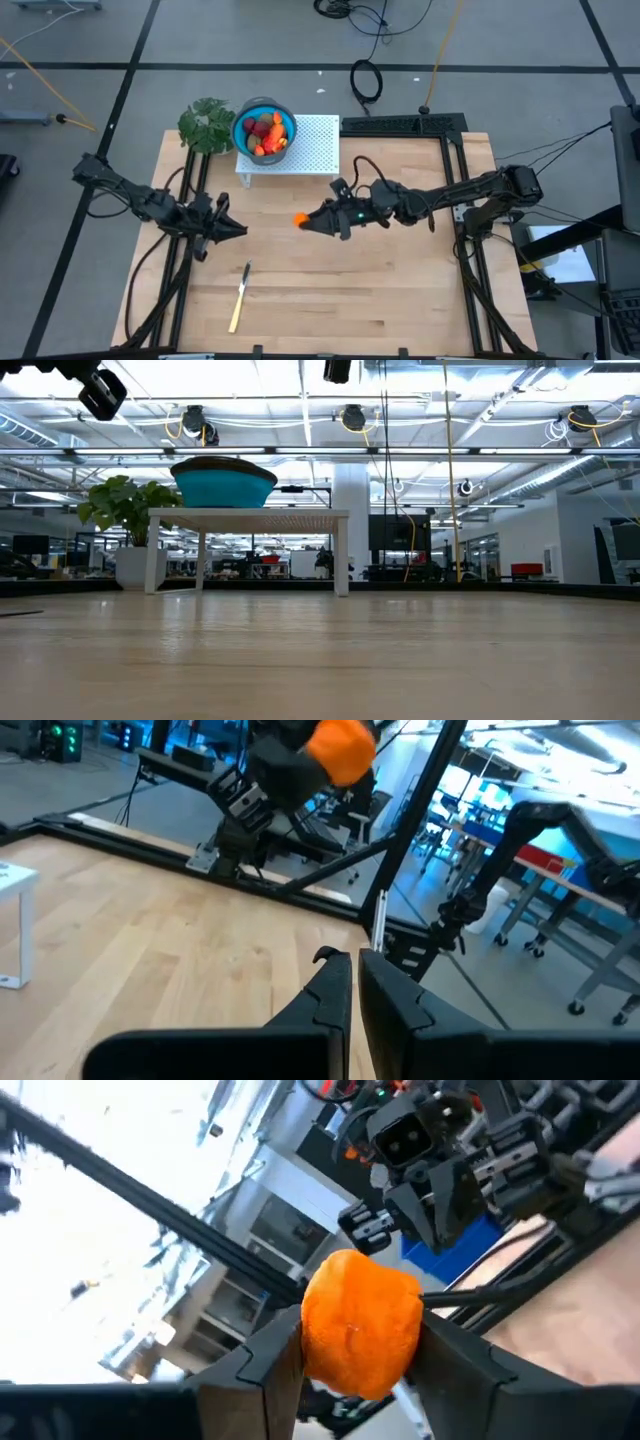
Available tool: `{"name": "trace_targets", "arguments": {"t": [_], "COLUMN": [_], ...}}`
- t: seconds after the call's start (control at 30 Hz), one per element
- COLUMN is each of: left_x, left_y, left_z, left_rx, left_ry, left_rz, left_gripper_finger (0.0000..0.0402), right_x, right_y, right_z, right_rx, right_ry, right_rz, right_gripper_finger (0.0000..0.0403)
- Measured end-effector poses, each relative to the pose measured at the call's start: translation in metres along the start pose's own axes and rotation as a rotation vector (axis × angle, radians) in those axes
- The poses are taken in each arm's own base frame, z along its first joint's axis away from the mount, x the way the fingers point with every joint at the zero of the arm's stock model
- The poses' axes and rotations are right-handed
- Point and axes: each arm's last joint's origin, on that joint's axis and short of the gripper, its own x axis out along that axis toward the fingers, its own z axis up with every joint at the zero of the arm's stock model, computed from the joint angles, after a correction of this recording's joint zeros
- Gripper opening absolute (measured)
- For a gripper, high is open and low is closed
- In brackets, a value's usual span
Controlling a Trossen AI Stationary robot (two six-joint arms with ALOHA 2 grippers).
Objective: Pick & Place Fruit
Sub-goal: Put the tangerine into the blue strainer bowl on the shelf
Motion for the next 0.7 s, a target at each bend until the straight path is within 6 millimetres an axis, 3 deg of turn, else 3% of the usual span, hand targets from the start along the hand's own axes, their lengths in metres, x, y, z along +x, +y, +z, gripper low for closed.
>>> {"name": "trace_targets", "arguments": {"t": [0.23, 0.37, 0.5, 0.7], "left_x": [0.007, 0.007, 0.007, 0.013], "left_y": [-0.001, -0.003, -0.004, -0.005], "left_z": [-0.003, 0.001, 0.006, 0.010], "left_rx": [-0.018, -0.045, -0.083, -0.110], "left_ry": [0.015, -0.022, -0.075, -0.158], "left_rz": [0.006, -0.009, -0.021, 0.028], "left_gripper_finger": [0.0021, 0.0022, 0.0037, 0.0116], "right_x": [0.000, 0.000, 0.000, 0.001], "right_y": [0.000, 0.000, 0.001, 0.004], "right_z": [0.002, 0.002, 0.000, -0.010], "right_rx": [0.050, -0.008, -0.222, -0.586], "right_ry": [-0.011, -0.011, -0.006, 0.004], "right_rz": [0.009, 0.008, 0.004, -0.026], "right_gripper_finger": [0.0157, 0.0157, 0.0157, 0.0157]}}
